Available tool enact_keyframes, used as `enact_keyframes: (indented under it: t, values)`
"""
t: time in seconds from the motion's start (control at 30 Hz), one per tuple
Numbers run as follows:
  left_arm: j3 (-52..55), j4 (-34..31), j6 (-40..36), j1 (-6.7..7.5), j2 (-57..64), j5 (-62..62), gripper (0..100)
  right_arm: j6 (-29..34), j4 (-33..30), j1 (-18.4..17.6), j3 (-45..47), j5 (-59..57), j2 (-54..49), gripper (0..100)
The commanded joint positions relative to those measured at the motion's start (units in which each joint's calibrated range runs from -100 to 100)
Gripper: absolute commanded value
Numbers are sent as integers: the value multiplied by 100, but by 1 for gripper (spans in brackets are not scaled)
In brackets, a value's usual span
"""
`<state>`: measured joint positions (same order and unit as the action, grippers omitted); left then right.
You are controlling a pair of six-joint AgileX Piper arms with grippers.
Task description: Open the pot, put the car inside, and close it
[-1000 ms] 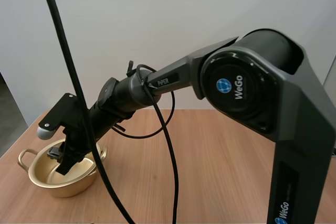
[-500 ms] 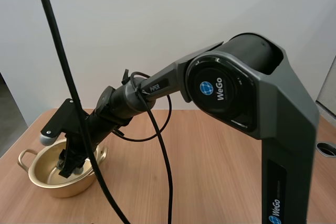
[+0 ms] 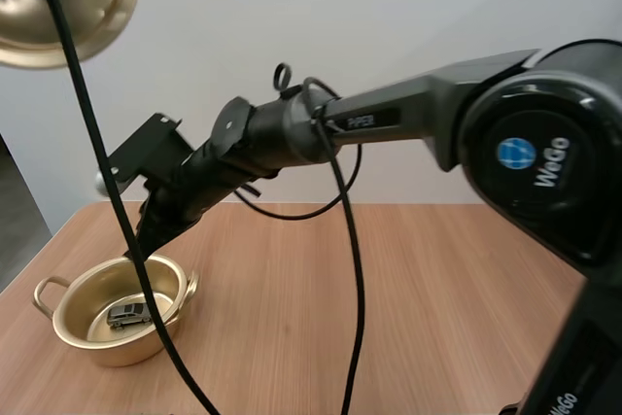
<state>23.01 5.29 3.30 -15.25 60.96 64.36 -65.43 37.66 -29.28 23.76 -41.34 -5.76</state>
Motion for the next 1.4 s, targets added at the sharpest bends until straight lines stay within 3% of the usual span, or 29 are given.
enact_keyframes:
  t: [0.0, 0.17, 0.3, 0.53, 0.73, 1.13, 1.37]
  values:
    - [577, -13, 0, -2, -114, -6, 0, 1358, -1965, 318, 1, -120, -399, 0]
    - [1467, -13, 12, -2, -600, 53, 0, 2003, -3153, 992, 1, -422, -893, 0]
    - [2160, 20, 149, -2, -1171, -159, 0, 2044, -3175, 1599, 1, -449, -1392, 0]
    - [2642, 39, 206, -2, -2141, -327, 0, 2035, -3190, 2202, 1, -280, -2042, 0]
    - [2642, 5, 206, -2, -2807, 106, 0, 2035, -3190, 2390, 1, -290, -2315, 0]
    - [2642, -80, 301, -2, -3515, 645, 0, 2035, -3197, 2389, 28, -389, -2339, 0]
    - [2642, -451, 241, -2, -3803, 739, 0, 2067, -3197, 2389, 28, -389, -2339, 0]
